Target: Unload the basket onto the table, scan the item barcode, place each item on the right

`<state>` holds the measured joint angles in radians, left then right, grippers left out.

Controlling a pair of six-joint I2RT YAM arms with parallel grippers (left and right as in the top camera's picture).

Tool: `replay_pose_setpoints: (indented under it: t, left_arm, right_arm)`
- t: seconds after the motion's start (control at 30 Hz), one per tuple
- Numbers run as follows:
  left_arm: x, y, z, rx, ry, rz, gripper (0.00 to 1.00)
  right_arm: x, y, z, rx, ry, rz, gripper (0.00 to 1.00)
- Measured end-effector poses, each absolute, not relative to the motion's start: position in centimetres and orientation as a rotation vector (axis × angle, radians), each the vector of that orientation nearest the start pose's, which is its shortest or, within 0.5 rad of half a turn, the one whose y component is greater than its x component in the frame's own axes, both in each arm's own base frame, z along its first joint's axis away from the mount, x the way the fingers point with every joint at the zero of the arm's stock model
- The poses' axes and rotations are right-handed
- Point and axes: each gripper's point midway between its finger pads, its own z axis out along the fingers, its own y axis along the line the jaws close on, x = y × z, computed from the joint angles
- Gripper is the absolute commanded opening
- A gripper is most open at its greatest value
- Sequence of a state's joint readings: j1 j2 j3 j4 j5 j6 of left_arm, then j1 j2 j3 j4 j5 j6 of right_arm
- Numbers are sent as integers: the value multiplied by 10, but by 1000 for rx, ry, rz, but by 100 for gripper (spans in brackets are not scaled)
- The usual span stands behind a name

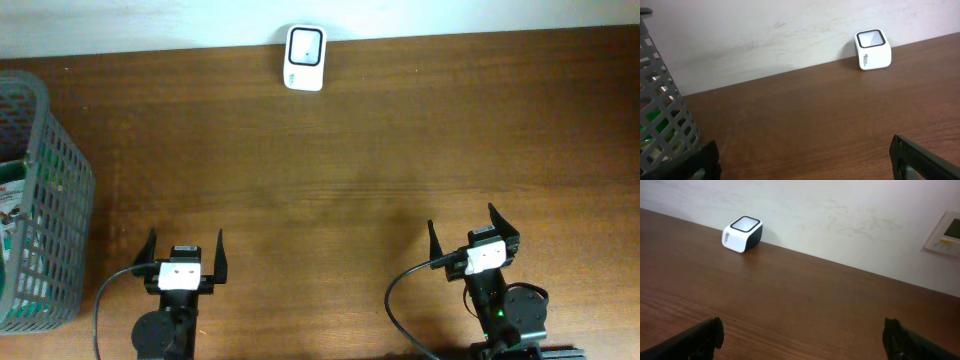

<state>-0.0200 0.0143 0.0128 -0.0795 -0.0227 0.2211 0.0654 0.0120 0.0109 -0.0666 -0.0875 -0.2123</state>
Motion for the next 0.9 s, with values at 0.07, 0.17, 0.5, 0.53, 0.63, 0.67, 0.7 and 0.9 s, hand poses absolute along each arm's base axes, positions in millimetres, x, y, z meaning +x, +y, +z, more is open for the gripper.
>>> replay_pose_setpoints:
  t: [0.07,0.17,0.5,0.53,0.63,0.67,0.7,0.9]
  left_arm:
    - [246,-1,157,182,1645,172,99]
    - [246,-1,157,182,1644,172,99]
    - [246,-1,157,182,1644,172,99]
    - [246,-1,157,182,1644,172,99]
    - [246,-1,157,182,1644,172,99]
    - [246,-1,157,182,1644,172,99]
    - [246,-1,157,182,1645,172,99]
    - [246,-1,157,182,1644,172,99]
  right_arm:
    - [244,32,160,-296,1611,-38,98]
    - [244,35,160,-307,1609,-27,98]
    - [244,35,160,-307,1609,-27,98]
    - [244,35,160,-307,1609,-27,98]
    - [244,35,160,-308,1609,-27,98]
    - [244,35,160,-307,1609,-28,98]
    - [244,35,160,-307,1609,-27,98]
    - [244,35,160,-307,1609,-27,98]
